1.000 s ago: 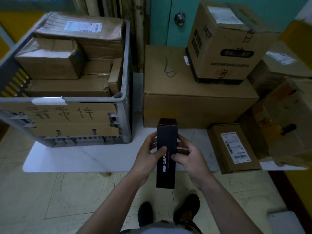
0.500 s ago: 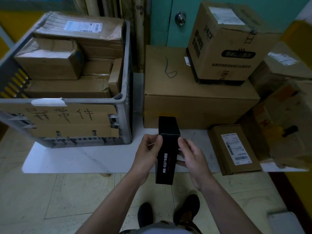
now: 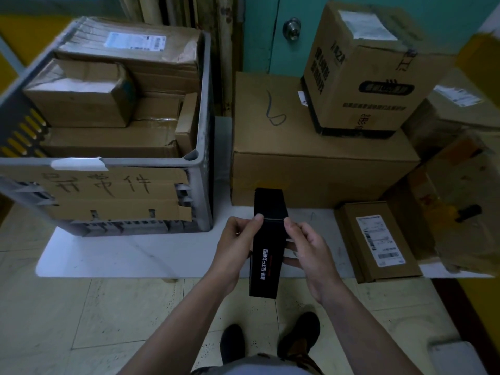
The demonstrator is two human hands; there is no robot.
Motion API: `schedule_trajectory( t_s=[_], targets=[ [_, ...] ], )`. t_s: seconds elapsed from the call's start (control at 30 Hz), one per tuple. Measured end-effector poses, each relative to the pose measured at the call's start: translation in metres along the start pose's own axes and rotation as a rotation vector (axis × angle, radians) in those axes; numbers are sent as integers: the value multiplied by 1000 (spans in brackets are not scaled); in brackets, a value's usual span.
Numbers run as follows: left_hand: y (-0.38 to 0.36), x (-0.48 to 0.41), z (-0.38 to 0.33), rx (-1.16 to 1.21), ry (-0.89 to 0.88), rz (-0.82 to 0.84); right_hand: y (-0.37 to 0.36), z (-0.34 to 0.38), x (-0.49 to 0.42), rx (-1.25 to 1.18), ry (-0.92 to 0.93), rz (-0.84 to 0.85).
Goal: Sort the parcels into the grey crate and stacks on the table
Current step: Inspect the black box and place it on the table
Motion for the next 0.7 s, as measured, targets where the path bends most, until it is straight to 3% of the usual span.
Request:
schedule_trajectory(
  t_s=[0.7],
  targets=[
    [-5, 2, -8, -3, 69, 52, 2, 9, 0, 71, -32, 12]
  ],
)
Point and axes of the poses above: each hand's wrist, its own x-axis away from the middle knuckle, its own y-axis out of the back of the hand, z = x × y, the point moved 1 cm from there along -x, towards the middle knuckle, and after that the axes turned 13 degrees about -x, right-handed, at the moved point
